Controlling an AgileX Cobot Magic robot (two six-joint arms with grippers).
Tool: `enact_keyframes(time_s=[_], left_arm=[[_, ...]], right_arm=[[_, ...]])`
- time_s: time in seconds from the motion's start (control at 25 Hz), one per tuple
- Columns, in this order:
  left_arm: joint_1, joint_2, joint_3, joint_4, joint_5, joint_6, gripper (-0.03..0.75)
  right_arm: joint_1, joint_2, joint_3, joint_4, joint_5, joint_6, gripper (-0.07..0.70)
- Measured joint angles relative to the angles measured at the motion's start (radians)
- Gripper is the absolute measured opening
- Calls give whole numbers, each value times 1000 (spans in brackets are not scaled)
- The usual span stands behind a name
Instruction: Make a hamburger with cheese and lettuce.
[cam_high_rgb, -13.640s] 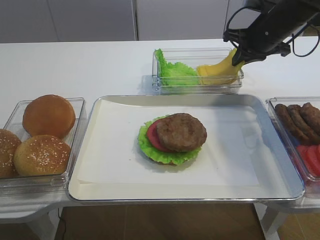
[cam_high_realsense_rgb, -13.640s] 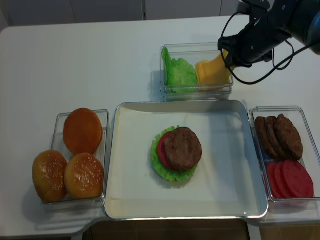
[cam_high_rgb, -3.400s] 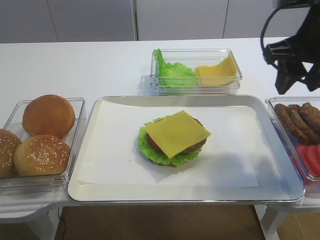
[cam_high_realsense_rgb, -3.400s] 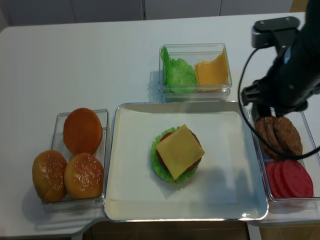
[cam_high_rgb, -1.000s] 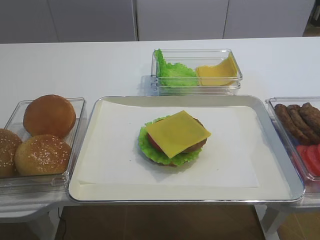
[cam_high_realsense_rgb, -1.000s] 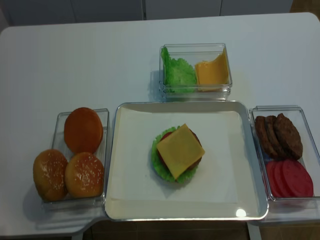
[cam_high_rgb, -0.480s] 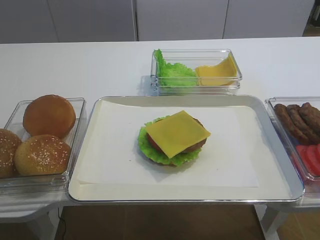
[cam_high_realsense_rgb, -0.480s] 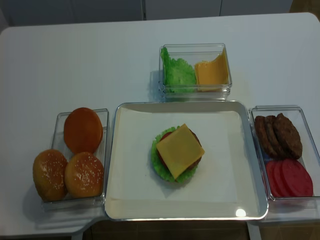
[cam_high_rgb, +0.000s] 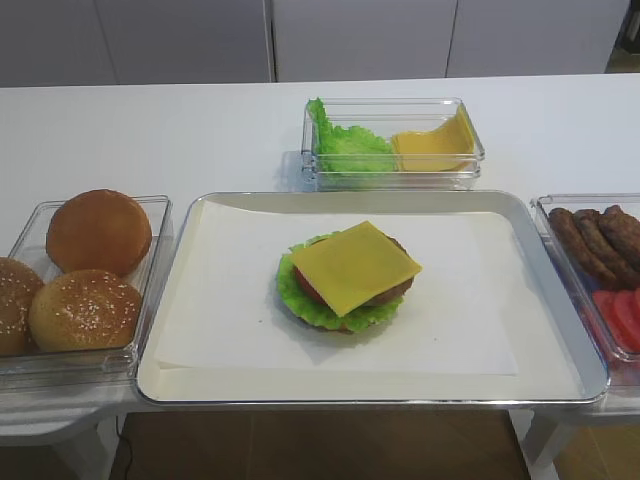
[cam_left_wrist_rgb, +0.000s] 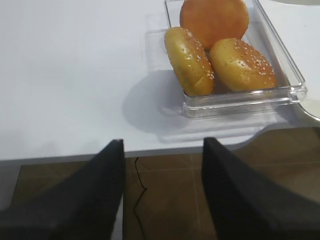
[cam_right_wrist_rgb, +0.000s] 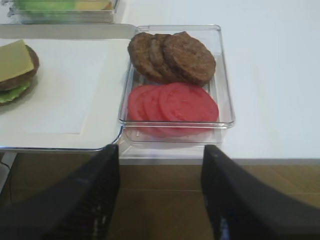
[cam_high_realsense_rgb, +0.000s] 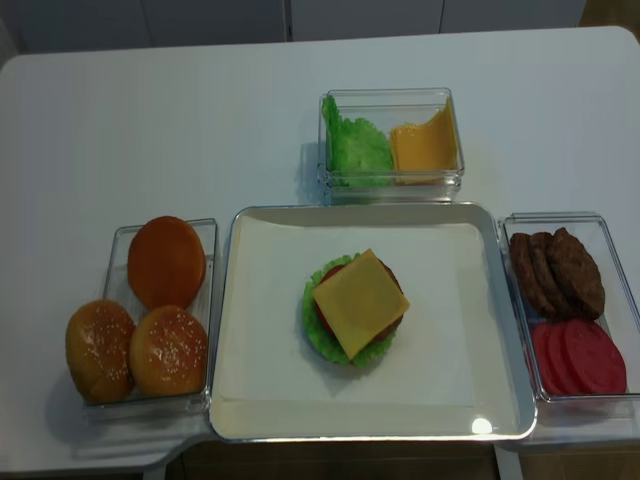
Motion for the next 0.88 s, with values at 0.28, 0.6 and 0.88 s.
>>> enact_keyframes(time_s=[0.28,0.6,0.88], left_arm=[[0,0,0,0,0,0,369],[0,0,0,0,0,0,370],[0,0,0,0,0,0,370]], right_arm=[[-12,0,0,0,0,0,398],[-14,0,0,0,0,0,398],[-14,0,0,0,0,0,398]])
